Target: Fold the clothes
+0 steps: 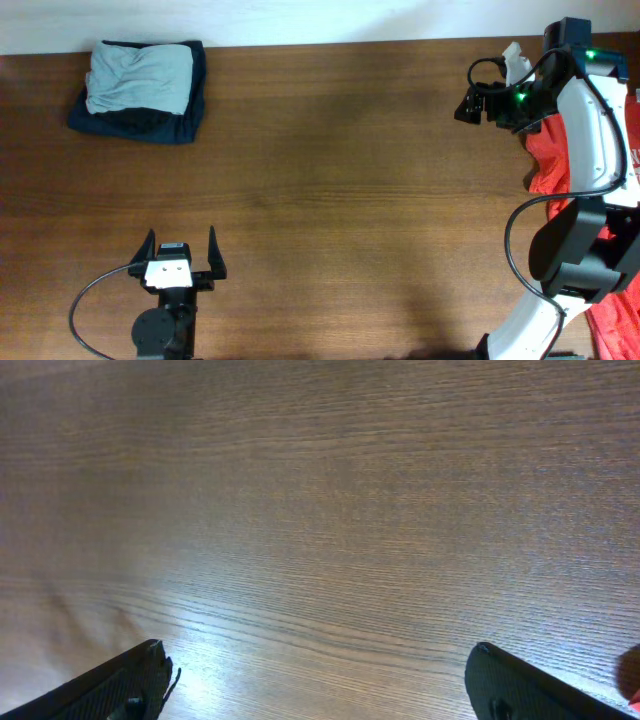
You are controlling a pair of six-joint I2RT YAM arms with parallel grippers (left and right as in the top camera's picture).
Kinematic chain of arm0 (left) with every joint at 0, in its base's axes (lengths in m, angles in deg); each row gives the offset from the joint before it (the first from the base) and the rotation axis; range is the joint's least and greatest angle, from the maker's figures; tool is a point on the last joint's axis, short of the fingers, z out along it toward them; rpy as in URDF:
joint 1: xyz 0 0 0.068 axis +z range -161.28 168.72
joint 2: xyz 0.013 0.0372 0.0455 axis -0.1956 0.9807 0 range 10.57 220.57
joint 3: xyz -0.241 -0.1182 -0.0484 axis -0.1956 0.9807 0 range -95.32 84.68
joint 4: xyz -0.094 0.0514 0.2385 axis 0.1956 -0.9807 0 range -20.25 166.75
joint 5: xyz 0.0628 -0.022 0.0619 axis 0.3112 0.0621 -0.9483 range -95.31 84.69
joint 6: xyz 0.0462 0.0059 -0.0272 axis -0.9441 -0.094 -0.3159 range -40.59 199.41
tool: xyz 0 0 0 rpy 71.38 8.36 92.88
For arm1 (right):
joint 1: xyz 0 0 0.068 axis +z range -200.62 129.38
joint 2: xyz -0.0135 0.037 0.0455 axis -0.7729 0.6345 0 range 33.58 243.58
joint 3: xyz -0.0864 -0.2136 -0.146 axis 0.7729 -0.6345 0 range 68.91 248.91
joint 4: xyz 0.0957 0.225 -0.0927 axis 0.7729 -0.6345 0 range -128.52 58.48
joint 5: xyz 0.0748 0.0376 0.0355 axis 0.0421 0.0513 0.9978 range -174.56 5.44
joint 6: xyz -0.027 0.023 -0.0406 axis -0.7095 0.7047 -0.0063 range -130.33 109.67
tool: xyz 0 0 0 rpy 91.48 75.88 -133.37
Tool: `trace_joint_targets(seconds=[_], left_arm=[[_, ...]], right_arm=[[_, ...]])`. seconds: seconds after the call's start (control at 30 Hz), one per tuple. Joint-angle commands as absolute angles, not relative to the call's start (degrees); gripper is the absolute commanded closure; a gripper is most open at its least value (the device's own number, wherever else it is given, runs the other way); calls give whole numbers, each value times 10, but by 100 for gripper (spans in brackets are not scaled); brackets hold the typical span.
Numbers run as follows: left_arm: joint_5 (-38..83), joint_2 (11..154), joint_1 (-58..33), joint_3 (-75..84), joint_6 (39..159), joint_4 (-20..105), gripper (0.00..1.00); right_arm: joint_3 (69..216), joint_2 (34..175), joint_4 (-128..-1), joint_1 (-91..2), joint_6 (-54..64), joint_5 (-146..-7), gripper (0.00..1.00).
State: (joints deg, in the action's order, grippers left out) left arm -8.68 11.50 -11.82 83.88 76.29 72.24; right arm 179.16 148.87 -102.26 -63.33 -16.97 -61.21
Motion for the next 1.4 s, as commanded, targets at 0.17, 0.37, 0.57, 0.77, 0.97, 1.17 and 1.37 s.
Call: trace_joint_targets(seconds=[0.17,0.37,0.57,0.77,0.97,1.17,1.37], left_arm=[[-80,109,-120,841,752,722,1],[-80,109,-120,841,752,722,1],[-80,109,-120,841,752,722,1],[-80,109,-120,841,752,722,1],[-80,109,-120,841,752,722,1],[-80,109,-120,841,752,722,1],[-80,109,-120,841,752,722,1]], right_arm=[[1796,1484,-1024,-635,-174,-615,2],[1796,1484,-1024,-635,-174,-615,1],[1794,1485,-1024,-630,-174,-615,1],[1794,1414,-1025,-594,-174,-615,1],[1794,1270,-1025,-506,-174,-615,1],[1794,1166,-1025,-426,-174,-615,1],[1794,1084,-1025,-407,-174,-623,1]])
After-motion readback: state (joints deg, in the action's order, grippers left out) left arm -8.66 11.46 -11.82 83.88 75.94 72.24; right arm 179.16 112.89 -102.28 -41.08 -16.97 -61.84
